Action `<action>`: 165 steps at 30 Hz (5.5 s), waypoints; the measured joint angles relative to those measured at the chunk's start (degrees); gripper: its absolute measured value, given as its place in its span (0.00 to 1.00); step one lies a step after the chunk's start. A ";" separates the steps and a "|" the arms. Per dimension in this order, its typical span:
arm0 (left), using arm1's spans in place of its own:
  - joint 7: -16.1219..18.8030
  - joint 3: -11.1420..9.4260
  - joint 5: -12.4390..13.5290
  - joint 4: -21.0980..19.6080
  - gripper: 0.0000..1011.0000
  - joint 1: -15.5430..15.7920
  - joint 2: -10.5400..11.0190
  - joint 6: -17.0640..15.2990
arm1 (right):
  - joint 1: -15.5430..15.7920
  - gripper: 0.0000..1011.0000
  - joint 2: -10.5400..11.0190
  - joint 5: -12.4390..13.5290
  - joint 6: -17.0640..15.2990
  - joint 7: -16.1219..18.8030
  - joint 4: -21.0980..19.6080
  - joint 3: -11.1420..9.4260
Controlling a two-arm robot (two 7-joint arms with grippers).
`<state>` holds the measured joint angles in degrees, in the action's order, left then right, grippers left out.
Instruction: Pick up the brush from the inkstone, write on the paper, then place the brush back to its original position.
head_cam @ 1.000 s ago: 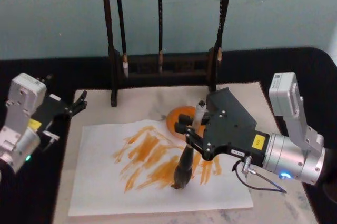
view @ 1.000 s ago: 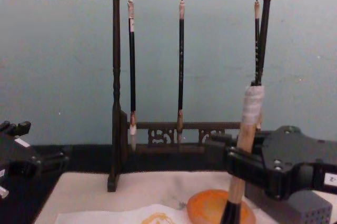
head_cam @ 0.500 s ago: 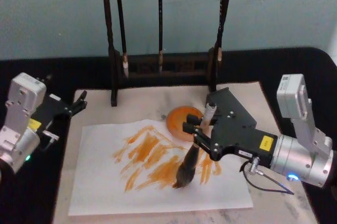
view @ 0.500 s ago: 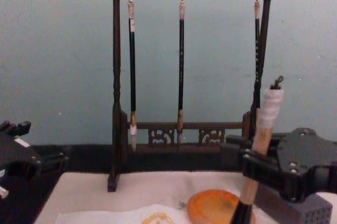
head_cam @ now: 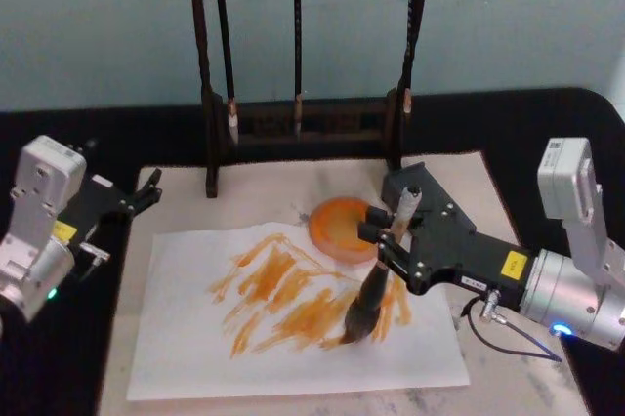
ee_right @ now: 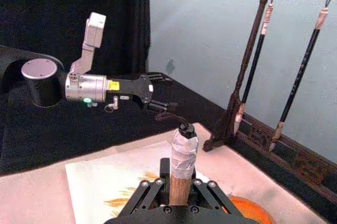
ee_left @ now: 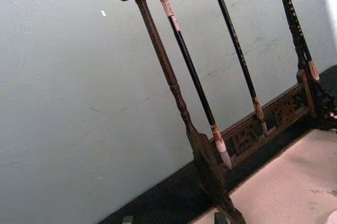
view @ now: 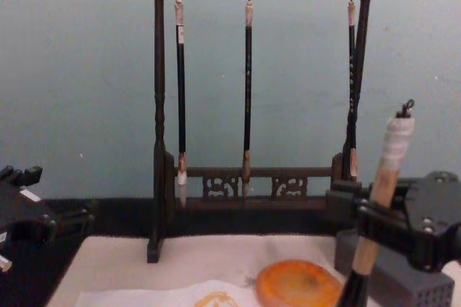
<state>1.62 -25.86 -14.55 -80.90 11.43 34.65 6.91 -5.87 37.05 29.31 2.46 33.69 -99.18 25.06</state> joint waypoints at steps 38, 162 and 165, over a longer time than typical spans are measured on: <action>0.00 0.00 0.00 0.00 0.99 0.00 0.00 0.00 | 2.60 0.15 -0.99 2.23 1.48 -2.56 -0.23 -6.31; 0.00 0.00 0.00 0.00 0.99 0.00 0.00 0.00 | -21.24 0.15 -16.62 43.74 -15.52 -16.94 39.13 -2.29; 0.00 0.00 0.00 0.00 0.99 0.00 0.00 0.00 | -21.39 0.15 -16.58 43.68 -15.35 -16.94 39.28 -1.96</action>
<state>1.62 -25.86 -14.55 -80.90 11.43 34.64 6.91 -27.26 20.47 72.99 -12.89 16.76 -59.89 23.10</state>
